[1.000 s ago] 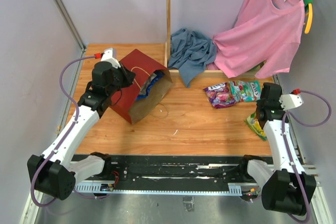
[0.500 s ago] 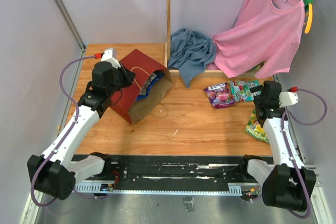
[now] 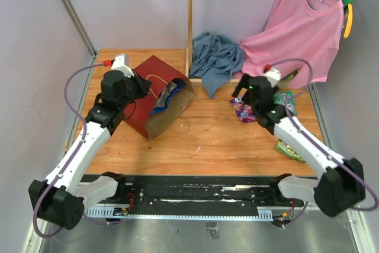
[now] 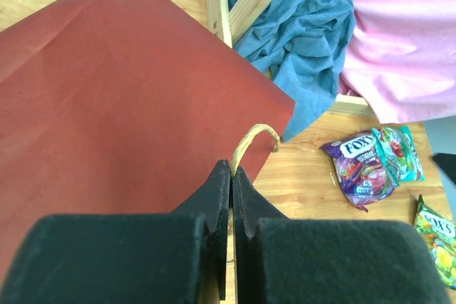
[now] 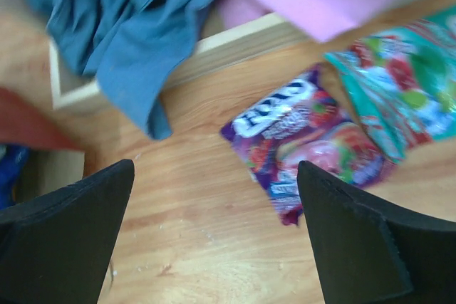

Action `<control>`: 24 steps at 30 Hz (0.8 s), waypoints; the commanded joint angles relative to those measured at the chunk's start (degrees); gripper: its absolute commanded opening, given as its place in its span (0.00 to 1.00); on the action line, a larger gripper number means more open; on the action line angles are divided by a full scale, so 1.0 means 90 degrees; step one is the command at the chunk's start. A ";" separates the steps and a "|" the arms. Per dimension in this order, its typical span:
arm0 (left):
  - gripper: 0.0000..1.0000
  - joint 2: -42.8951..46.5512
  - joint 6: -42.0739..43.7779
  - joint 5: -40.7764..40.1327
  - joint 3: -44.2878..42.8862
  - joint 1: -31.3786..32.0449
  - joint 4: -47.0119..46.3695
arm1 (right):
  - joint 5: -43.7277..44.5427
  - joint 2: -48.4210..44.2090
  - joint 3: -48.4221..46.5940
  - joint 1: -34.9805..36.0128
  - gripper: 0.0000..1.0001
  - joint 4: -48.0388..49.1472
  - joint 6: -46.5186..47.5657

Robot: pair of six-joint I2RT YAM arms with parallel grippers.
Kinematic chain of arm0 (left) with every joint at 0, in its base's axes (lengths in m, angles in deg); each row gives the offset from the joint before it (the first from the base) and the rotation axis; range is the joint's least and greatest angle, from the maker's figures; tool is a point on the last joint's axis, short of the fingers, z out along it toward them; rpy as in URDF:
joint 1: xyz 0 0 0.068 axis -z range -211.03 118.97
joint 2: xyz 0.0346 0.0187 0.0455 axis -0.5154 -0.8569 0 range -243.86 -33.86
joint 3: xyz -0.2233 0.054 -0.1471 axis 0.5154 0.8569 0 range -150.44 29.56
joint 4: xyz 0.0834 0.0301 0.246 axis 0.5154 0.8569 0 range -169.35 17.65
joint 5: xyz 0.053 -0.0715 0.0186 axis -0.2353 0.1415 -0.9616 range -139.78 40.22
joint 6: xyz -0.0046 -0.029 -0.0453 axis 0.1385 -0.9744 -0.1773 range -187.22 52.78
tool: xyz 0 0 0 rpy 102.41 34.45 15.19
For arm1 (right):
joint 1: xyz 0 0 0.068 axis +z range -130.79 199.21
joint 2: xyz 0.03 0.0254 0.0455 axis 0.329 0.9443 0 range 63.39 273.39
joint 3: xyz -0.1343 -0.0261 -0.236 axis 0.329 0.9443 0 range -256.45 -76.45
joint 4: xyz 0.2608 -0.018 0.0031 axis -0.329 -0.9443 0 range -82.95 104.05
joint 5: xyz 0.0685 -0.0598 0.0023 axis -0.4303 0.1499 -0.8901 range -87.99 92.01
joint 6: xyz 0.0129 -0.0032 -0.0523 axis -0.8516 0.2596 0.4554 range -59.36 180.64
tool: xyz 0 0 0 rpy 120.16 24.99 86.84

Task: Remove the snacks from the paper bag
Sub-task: Place the snack at the center of the board.

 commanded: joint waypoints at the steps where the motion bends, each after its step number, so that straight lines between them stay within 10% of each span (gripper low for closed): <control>1: 0.00 0.0259 0.0076 0.0043 -0.0058 -0.0054 -0.0135 | -0.0246 0.1134 -0.0842 0.1044 0.98 0.0275 0.1804; 17: 0.01 0.0193 -0.0165 0.0403 -0.0031 -0.0055 0.0126 | -0.2780 0.3952 -0.3907 0.1690 0.98 0.0127 0.3096; 24: 0.01 0.0088 -0.0067 0.0281 -0.0291 -0.0070 0.0344 | -0.2749 0.3300 -0.2693 0.1690 0.98 0.0968 0.3062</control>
